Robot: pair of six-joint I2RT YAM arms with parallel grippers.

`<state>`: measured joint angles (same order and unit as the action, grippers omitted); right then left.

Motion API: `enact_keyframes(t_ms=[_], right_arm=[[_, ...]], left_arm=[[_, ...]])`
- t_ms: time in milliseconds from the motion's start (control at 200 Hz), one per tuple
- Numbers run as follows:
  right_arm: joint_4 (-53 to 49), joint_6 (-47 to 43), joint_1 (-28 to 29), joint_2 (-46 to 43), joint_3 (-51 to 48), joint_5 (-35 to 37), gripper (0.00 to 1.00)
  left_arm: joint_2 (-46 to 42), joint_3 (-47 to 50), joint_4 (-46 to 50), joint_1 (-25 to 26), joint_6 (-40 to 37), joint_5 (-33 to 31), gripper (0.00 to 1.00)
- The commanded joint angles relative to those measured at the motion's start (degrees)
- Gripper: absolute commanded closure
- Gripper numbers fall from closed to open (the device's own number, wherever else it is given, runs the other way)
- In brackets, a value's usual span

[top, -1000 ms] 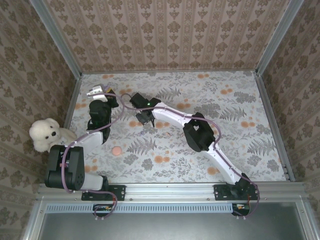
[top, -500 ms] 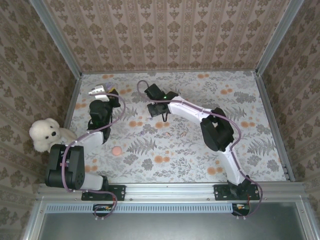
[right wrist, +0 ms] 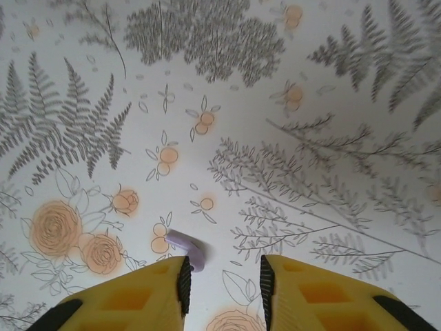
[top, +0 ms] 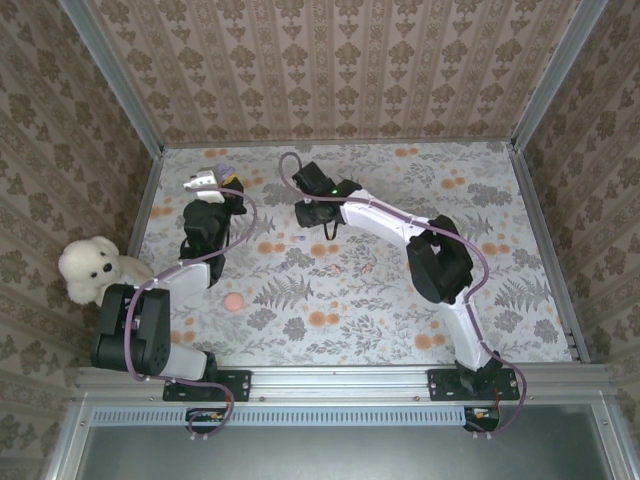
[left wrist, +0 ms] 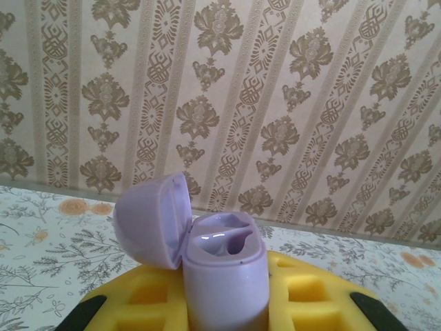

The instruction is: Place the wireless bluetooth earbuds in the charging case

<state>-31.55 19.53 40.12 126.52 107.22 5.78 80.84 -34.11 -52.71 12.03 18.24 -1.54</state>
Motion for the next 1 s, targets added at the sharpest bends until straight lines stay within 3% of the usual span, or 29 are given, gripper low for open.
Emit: enact_keyframes(t_ms=[0, 480, 995], right_arm=[[-2.2, 0.6, 0.6, 3.9, 3.1, -1.3, 0.64], [-12.6, -2.2, 1.6, 17.1, 19.1, 7.0, 0.55], [-15.4, -8.6, 4.2, 18.6, 19.1, 11.8, 0.55]], left_arm=[[-0.4, -1.0, -0.1, 0.3, -0.7, -2.3, 1.0], [-1.1, -1.0, 1.0, 0.3, -0.1, -3.0, 1.0], [-0.9, -1.2, 0.9, 0.3, 0.6, -2.9, 1.0]])
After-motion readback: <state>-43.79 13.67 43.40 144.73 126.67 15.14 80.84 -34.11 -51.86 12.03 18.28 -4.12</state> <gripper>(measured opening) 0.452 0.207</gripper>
